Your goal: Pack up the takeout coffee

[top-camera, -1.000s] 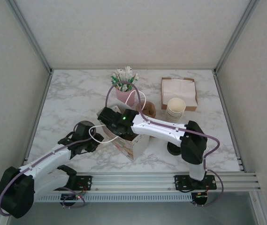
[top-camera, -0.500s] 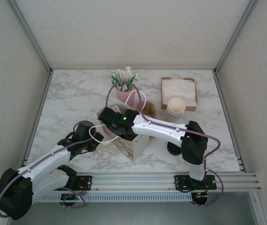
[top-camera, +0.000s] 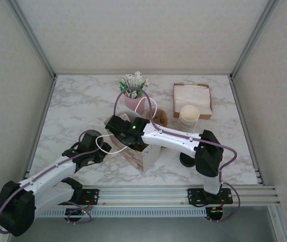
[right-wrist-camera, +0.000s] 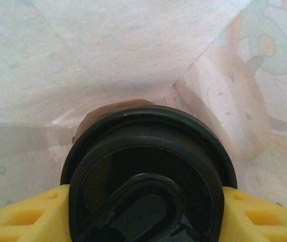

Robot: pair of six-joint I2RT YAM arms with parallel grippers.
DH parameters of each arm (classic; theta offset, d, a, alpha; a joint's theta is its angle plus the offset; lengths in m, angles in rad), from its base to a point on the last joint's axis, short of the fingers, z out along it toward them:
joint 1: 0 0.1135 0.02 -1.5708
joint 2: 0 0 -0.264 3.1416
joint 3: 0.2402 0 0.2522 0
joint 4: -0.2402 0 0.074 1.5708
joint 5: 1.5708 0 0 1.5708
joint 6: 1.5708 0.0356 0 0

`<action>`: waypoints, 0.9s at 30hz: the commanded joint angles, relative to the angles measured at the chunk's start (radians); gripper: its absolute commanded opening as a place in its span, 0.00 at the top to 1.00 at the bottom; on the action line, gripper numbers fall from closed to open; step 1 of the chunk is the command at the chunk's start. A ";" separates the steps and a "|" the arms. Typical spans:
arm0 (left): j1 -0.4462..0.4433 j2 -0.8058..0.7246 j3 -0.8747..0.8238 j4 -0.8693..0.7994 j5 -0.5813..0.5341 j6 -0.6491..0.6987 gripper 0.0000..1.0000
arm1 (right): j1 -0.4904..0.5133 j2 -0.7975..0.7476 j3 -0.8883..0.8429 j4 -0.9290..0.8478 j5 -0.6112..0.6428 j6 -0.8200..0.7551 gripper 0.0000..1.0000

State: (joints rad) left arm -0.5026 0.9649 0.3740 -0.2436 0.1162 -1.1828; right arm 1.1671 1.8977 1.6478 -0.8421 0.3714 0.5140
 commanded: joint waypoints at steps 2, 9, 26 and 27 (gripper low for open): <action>-0.010 0.009 0.028 -0.005 -0.033 -0.006 0.77 | 0.015 0.061 -0.031 -0.088 -0.116 0.027 0.52; -0.011 0.014 0.031 -0.014 -0.045 -0.001 0.77 | 0.015 0.046 -0.019 -0.096 -0.113 0.023 0.52; -0.012 0.023 0.060 -0.058 -0.085 0.021 0.78 | 0.017 -0.058 0.077 -0.127 -0.096 -0.008 0.52; -0.011 0.023 0.063 -0.065 -0.090 0.024 0.78 | 0.018 -0.065 0.084 -0.132 -0.090 -0.014 0.52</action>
State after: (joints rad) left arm -0.5034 0.9848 0.4026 -0.2676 0.0643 -1.1744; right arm 1.1698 1.8790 1.6905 -0.9157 0.3046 0.5098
